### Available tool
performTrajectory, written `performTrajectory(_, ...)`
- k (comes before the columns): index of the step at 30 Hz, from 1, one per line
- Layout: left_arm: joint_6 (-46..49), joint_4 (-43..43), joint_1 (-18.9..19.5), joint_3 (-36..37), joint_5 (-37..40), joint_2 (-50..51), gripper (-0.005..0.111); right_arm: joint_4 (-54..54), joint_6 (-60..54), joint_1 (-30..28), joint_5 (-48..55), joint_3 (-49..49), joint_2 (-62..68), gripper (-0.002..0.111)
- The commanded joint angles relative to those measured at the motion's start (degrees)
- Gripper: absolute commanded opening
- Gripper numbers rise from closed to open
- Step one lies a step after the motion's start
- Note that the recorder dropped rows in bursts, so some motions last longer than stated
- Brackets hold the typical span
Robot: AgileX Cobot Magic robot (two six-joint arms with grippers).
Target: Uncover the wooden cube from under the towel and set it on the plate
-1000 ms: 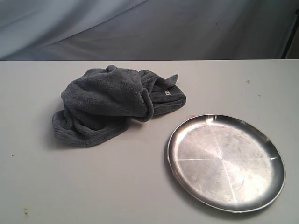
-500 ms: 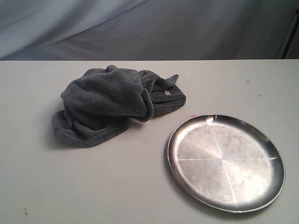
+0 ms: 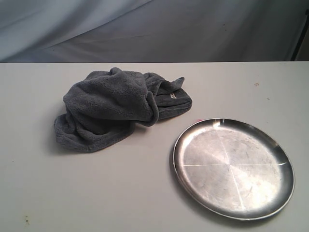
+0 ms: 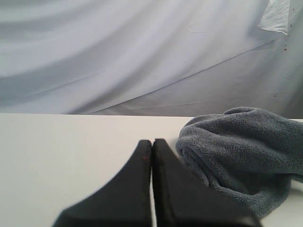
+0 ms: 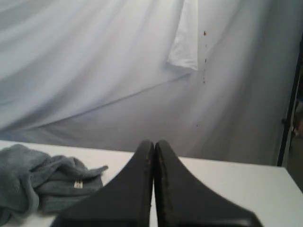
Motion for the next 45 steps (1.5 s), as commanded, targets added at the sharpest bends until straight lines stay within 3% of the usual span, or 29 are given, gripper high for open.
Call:
performTrajectory(1, -0.2, 0.0, 0.0, 0.3, -0.1, -0.1, 0.001, 1.0, -0.4, 0.3, 8.1, -4.9, 7.2, 0.000)
performTrajectory(6, -0.2, 0.0, 0.0, 0.3, -0.1, -0.1, 0.001, 4.5, -1.8, 0.3, 19.8, -12.7, 21.0, 0.000)
performTrajectory(11, 0.0, 0.0, 0.0, 0.3, -0.1, -0.1, 0.001, 21.6, -15.0, 0.3, 34.6, -24.3, 42.2, 0.000)
performTrajectory(16, 0.0, 0.0, 0.0, 0.3, -0.1, -0.1, 0.001, 23.9, -16.9, 2.2, 41.5, -35.1, 62.0, 0.000)
performTrajectory(28, 0.1, 0.0, 0.0, 0.3, -0.1, -0.1, 0.001, 23.5, -20.8, 17.1, 41.8, -54.9, 91.3, 0.000)
performTrajectory(40, -0.2, 0.0, 0.0, 0.3, -0.1, -0.1, 0.001, 23.2, -21.8, 22.1, 42.5, -59.8, 99.4, 0.000)
performTrajectory(45, -0.2, 0.0, 0.0, 0.3, -0.1, -0.1, 0.001, 23.8, -20.2, 22.1, 36.9, -59.8, 100.0, 0.000)
